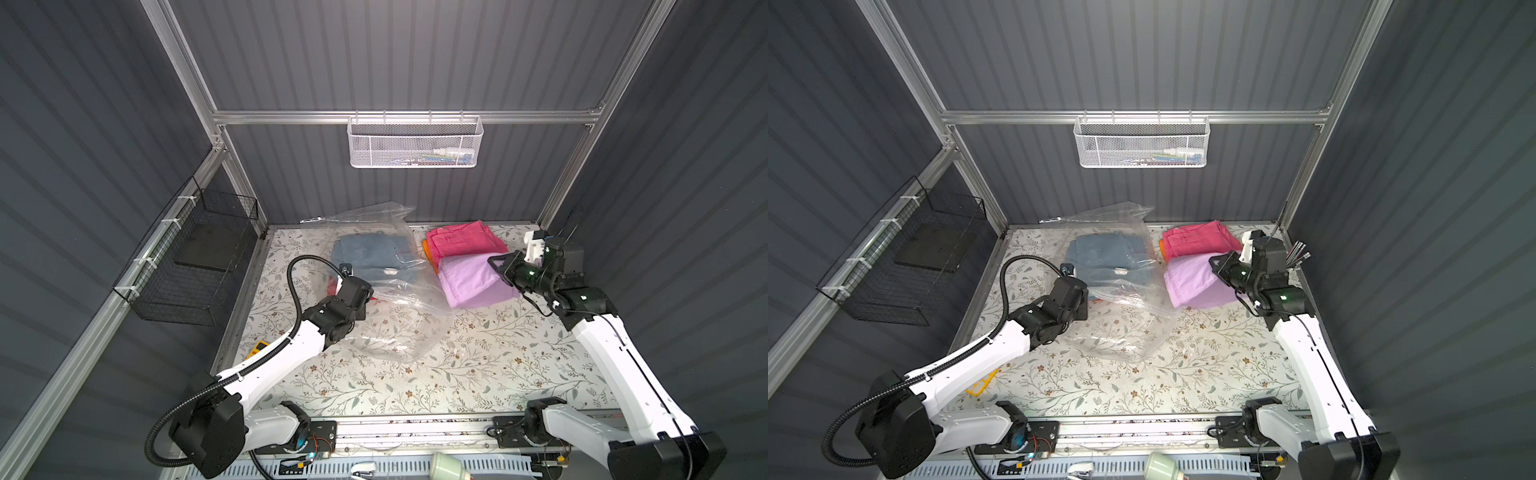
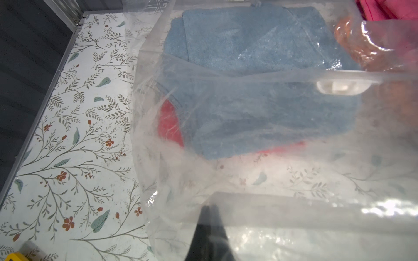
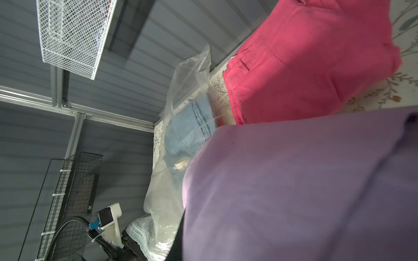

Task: Take the trousers out of the vacuum bag
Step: Place the trousers at the center of the board.

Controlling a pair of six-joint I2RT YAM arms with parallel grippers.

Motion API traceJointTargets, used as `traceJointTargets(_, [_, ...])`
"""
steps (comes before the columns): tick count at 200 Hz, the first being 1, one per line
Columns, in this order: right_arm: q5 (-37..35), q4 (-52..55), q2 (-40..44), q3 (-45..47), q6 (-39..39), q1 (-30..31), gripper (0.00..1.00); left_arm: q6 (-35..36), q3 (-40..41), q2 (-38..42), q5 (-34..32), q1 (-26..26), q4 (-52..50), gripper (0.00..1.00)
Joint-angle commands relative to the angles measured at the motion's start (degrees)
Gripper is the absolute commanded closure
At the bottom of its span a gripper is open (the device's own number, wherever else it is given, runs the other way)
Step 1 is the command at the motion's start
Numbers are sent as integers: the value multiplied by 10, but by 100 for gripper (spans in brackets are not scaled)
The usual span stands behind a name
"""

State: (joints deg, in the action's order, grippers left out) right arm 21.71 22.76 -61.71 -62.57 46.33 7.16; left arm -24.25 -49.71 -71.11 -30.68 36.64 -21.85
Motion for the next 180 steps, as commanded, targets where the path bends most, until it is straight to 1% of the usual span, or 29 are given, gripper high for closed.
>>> traceJointTargets(1, [50, -65, 32, -6, -18, -12, 100, -1, -3, 12, -13, -10, -10, 100])
traceJointTargets(18, [59, -74, 55, 56, -9, -17, 100, -4, -2, 14, -9, -12, -10, 100])
traceJointTargets(59, [83, -104, 123, 248, 24, -17, 100, -2, -7, 30, -11, -15, -20, 100])
traceJointTargets(80, [49, -72, 169, 332, 42, -18, 100, -4, -3, 35, -10, -17, -17, 100])
traceJointTargets(107, [21, -66, 230, 436, 87, -17, 100, -8, -8, 30, 0, -21, -17, 100])
traceJointTargets(128, [1, -45, 253, 465, 98, -18, 100, -6, -13, 35, 5, -21, -17, 100])
traceJointTargets(149, [-18, -23, 255, 478, 104, -18, 100, -4, -16, 38, 8, -22, -18, 100])
traceJointTargets(154, [-49, -15, 254, 480, 105, -18, 100, -4, -17, 39, 9, -22, -19, 100])
traceJointTargets(180, [-123, 47, 259, 482, 96, -18, 100, -4, -18, 47, 9, -22, -23, 100])
